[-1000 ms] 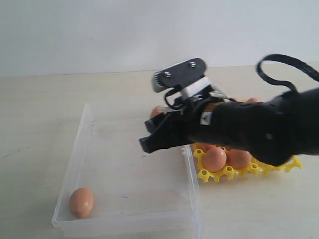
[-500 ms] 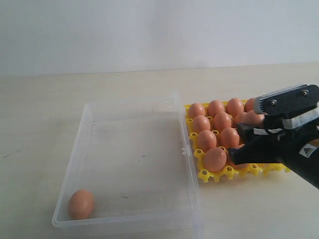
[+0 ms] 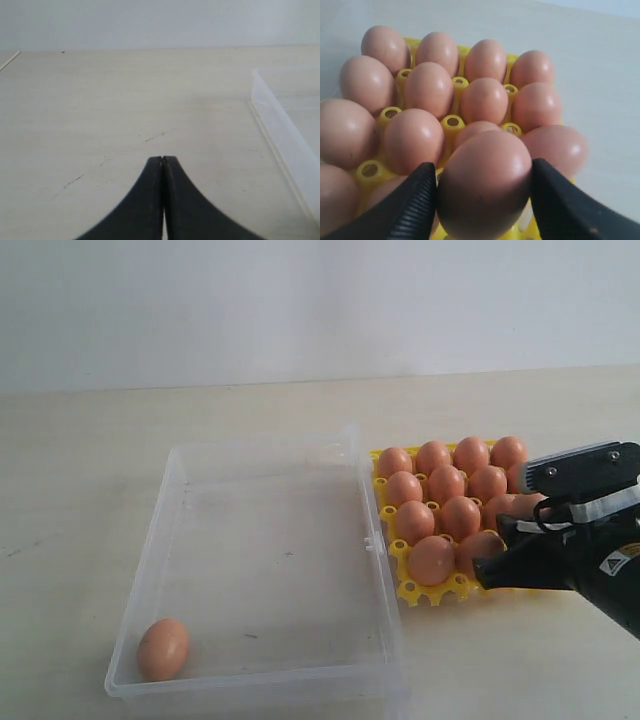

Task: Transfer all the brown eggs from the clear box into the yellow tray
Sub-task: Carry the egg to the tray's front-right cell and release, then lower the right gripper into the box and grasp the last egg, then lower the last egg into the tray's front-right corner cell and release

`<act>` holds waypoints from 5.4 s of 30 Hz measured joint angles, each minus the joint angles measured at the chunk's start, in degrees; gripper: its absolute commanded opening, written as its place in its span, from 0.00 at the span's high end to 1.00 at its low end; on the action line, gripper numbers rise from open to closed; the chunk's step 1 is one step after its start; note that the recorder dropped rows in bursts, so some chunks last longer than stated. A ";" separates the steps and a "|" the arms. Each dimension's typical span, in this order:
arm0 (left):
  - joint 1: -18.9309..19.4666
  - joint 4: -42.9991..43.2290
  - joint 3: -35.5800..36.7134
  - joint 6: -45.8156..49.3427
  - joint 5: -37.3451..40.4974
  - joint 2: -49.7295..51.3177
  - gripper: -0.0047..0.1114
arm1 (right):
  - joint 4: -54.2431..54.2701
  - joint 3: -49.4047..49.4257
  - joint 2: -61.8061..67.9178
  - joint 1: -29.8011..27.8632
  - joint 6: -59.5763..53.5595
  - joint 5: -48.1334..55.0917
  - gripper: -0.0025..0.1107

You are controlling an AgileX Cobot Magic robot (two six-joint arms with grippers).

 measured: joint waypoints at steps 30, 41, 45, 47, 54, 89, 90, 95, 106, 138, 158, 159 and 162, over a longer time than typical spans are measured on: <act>0.00 0.00 0.00 0.00 0.00 0.00 0.96 | -7.46 -52.23 11.76 17.66 13.34 70.68 0.45; 0.00 0.00 0.00 0.00 0.00 0.00 0.96 | 3.03 -60.26 24.94 24.72 11.29 72.33 0.45; 0.00 0.00 0.00 0.00 0.00 0.00 0.96 | 3.29 -61.24 26.67 25.35 11.29 72.02 0.45; 0.00 0.00 0.00 0.00 0.00 0.00 0.96 | 3.48 -61.71 27.55 25.63 11.29 71.84 0.45; 0.00 0.00 0.00 0.00 0.00 0.00 0.96 | 3.24 -61.95 30.59 26.08 11.29 71.08 0.45; 0.00 0.00 0.00 0.00 0.00 0.00 0.96 | -40.04 -36.20 -2.58 8.71 29.20 70.95 0.98; 0.00 0.00 0.00 0.00 0.00 0.00 0.96 | -42.37 -36.20 -4.16 7.36 30.81 74.30 0.98; 0.00 0.00 0.00 0.00 0.00 0.00 0.96 | -49.03 -36.20 -8.78 1.43 34.52 89.42 0.98; 0.00 0.00 0.00 0.00 0.00 0.00 0.96 | -48.10 -38.33 -4.69 -6.36 29.29 98.70 0.98; 0.00 0.00 0.00 0.00 0.00 0.00 0.96 | -42.73 -53.70 13.87 -13.00 22.28 111.12 0.98; 0.00 0.00 0.00 0.00 0.00 0.00 0.96 | -42.72 -53.70 17.99 -13.00 21.22 111.12 0.82; 0.00 0.00 0.00 0.00 0.00 0.00 0.96 | -42.72 -53.70 18.10 -13.00 21.22 111.12 0.78; 0.00 0.00 0.00 0.00 0.00 0.00 0.96 | -42.59 -53.70 18.36 -13.00 21.13 111.02 0.67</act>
